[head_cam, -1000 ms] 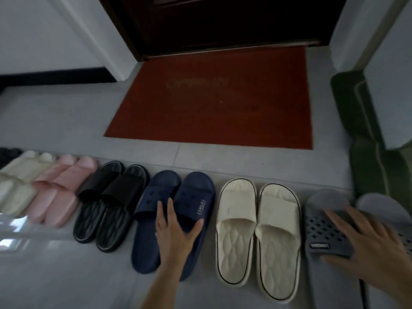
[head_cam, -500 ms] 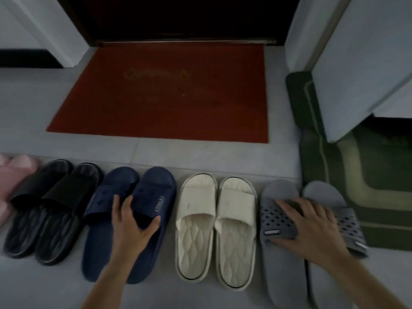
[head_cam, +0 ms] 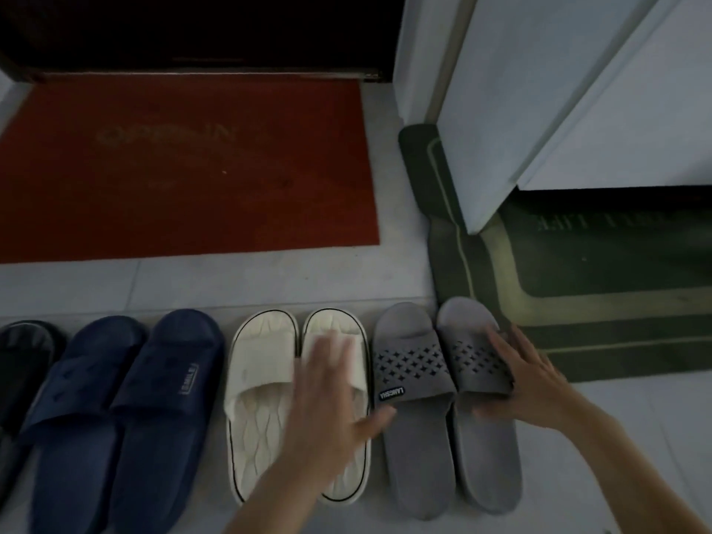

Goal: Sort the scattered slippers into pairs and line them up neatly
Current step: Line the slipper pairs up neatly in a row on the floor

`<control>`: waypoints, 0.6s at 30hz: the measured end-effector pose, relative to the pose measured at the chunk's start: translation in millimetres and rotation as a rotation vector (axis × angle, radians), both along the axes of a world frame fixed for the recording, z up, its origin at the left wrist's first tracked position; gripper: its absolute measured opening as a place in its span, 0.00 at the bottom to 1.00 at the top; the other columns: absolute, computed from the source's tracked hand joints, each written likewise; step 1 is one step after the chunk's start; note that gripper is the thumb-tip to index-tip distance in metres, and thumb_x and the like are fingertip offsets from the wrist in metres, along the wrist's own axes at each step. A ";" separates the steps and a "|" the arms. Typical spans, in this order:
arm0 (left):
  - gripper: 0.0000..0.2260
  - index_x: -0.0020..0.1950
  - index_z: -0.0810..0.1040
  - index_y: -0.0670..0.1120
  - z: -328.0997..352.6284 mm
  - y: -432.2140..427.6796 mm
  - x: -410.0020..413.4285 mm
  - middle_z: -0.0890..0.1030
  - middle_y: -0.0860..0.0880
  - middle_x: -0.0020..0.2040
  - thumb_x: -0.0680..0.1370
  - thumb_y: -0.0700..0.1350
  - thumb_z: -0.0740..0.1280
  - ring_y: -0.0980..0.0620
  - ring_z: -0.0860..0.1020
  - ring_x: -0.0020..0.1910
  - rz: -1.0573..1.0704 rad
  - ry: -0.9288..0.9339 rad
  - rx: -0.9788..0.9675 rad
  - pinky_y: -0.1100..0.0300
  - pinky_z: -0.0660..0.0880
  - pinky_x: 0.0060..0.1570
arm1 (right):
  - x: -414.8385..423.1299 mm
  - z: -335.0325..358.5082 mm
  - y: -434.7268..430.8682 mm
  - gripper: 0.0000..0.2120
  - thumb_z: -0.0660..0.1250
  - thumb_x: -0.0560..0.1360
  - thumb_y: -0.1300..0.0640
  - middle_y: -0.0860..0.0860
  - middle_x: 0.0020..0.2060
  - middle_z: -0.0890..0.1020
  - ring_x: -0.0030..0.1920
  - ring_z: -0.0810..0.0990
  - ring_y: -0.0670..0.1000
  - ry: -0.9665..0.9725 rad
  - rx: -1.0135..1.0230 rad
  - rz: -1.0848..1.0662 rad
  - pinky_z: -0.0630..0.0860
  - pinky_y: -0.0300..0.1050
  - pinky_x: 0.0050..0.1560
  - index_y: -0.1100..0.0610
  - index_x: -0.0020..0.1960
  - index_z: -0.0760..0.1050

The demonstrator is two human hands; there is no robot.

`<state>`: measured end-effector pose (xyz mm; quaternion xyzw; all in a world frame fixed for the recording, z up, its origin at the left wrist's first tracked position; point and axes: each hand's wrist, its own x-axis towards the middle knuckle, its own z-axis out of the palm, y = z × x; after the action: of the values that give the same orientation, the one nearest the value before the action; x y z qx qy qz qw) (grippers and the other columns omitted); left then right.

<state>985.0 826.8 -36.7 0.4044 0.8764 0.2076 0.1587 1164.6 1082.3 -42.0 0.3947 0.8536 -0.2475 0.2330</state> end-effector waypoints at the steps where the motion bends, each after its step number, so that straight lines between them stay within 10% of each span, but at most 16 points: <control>1: 0.43 0.76 0.37 0.56 -1.0 22.2 9.2 0.43 0.44 0.78 0.71 0.70 0.57 0.44 0.42 0.77 -0.147 -0.040 -0.060 0.44 0.44 0.74 | 3.1 -4.0 -1.0 0.61 0.73 0.53 0.29 0.50 0.77 0.43 0.76 0.51 0.56 0.052 -0.033 -0.020 0.60 0.53 0.72 0.34 0.71 0.36; 9: 0.42 0.76 0.48 0.59 -20.8 81.0 -3.8 0.57 0.48 0.74 0.70 0.47 0.71 0.43 0.55 0.71 -0.456 0.028 -0.272 0.49 0.61 0.69 | 3.5 -11.4 -4.3 0.49 0.71 0.56 0.30 0.52 0.73 0.55 0.71 0.66 0.56 0.150 -0.011 -0.021 0.67 0.49 0.68 0.41 0.73 0.59; 18: 0.42 0.76 0.52 0.58 -21.2 88.2 9.2 0.60 0.47 0.71 0.68 0.50 0.73 0.41 0.58 0.69 -0.383 0.001 -0.219 0.48 0.67 0.65 | -4.4 -1.2 10.9 0.43 0.74 0.60 0.46 0.53 0.72 0.58 0.68 0.68 0.58 0.109 -0.022 0.028 0.68 0.49 0.67 0.43 0.72 0.60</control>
<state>994.2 915.0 -57.9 0.5439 0.8010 0.0769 0.2379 1160.2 1093.2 -43.2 0.3663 0.8677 -0.2746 0.1938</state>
